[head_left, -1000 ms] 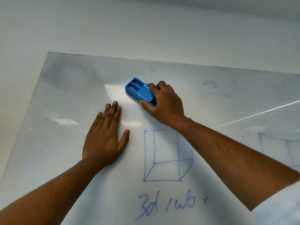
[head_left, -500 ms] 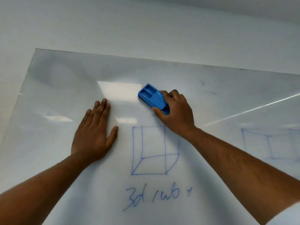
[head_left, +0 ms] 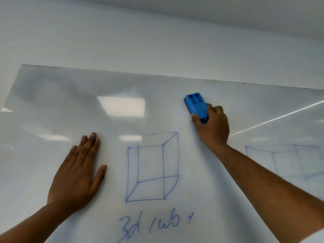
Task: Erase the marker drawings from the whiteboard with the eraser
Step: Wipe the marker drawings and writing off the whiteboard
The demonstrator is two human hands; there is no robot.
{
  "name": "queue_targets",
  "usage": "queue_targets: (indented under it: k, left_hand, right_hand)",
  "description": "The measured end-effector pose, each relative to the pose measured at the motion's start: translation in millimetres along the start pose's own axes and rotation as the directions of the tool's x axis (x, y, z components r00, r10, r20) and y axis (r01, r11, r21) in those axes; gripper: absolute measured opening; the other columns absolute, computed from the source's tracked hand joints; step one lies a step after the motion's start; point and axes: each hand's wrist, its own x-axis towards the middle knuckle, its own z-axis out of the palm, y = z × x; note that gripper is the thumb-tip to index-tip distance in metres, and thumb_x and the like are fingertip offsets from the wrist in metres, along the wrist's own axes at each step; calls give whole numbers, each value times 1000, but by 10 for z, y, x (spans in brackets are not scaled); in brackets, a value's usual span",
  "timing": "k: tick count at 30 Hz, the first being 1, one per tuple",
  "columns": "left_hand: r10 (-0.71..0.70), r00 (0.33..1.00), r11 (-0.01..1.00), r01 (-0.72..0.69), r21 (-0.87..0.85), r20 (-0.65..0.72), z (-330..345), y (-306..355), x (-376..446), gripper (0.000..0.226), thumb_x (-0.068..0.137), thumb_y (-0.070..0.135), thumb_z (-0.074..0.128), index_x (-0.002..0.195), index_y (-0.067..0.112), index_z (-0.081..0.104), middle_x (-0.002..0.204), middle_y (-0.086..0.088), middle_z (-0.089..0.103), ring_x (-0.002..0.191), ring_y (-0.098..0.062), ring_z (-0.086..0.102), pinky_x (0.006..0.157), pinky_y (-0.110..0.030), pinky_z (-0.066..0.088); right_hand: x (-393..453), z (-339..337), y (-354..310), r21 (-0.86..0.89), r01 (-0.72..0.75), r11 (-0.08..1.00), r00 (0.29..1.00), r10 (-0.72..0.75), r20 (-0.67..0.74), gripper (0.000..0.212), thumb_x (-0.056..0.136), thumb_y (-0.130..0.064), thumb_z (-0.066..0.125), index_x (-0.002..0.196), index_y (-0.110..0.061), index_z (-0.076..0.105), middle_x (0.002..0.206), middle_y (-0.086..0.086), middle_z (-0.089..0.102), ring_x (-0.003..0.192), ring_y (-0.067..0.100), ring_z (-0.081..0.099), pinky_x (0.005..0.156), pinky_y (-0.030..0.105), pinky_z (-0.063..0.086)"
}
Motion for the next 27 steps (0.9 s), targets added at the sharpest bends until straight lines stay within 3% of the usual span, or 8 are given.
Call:
queue_targets:
  k: [2, 4, 8, 10, 14, 18, 23, 27]
  left_hand:
    - [6, 1000, 1000, -6, 6, 10, 4, 1, 5, 81, 104, 51, 32, 172, 8, 21, 181, -5, 16, 169, -13, 4, 135, -23, -3]
    - [8, 1000, 1000, -9, 20, 7, 16, 10, -3, 81, 104, 51, 32, 171, 6, 23, 180, -6, 18, 168, -17, 9, 135, -23, -3]
    - [7, 1000, 1000, -7, 25, 7, 15, 20, 1, 81, 105, 51, 32, 172, 7, 21, 181, -4, 16, 168, -16, 7, 135, -24, -3]
    - [7, 1000, 1000, -7, 28, 2, 29, 10, 5, 81, 105, 52, 31, 172, 9, 21, 181, -2, 15, 168, -13, 5, 135, -24, -3]
    - [13, 1000, 999, -13, 29, 4, 17, -11, -1, 80, 105, 52, 32, 172, 8, 23, 181, -4, 17, 167, -20, 15, 135, -24, -2]
    - [20, 1000, 999, -20, 27, -9, 22, -20, -27, 80, 105, 53, 32, 172, 10, 22, 181, -3, 17, 168, -20, 15, 135, -23, -1]
    - [31, 999, 999, -31, 27, -14, 16, -21, -12, 79, 105, 52, 33, 172, 9, 22, 180, -5, 18, 167, -22, 18, 136, -25, 1]
    - [17, 1000, 999, -17, 34, -1, 22, -15, -8, 80, 105, 53, 31, 172, 11, 20, 181, -4, 15, 168, -21, 15, 135, -24, -1]
  right_hand:
    - [-40, 34, -11, -1, 260, 965, 960, -259, 110, 64, 91, -58, 65, 141, -21, 55, 117, -1, 55, 99, 18, 52, 74, 34, 49]
    - [134, -1, 92, -19, 267, 964, 959, -263, 110, 65, 91, -60, 65, 141, -18, 56, 119, 3, 57, 102, 23, 57, 76, 36, 52]
    - [535, -42, 249, 10, -334, 942, 940, 334, -69, 62, 95, -59, 59, 137, -13, 55, 126, 17, 51, 112, 42, 59, 87, 43, 50]
    - [526, 7, 81, 18, -422, 907, 903, 421, -87, 61, 96, -57, 58, 136, -11, 54, 128, 18, 49, 114, 45, 56, 89, 45, 50]
    - [-150, 176, -457, 76, 137, 988, 988, -141, 54, 59, 89, -56, 67, 137, -22, 57, 115, 4, 50, 100, 26, 55, 76, 36, 49]
    - [-627, 221, -489, 148, 527, 837, 814, -547, 196, 67, 86, -69, 60, 140, -30, 54, 107, -8, 46, 93, 14, 51, 69, 31, 52]
    - [-24, 70, -67, 77, -67, 995, 998, 66, 10, 62, 90, -59, 67, 141, -25, 56, 110, 3, 48, 101, 28, 59, 79, 39, 54]
    - [-479, 195, -318, 41, 97, 994, 995, -96, -23, 60, 90, -58, 65, 139, -24, 54, 106, -2, 43, 98, 20, 50, 70, 31, 42]
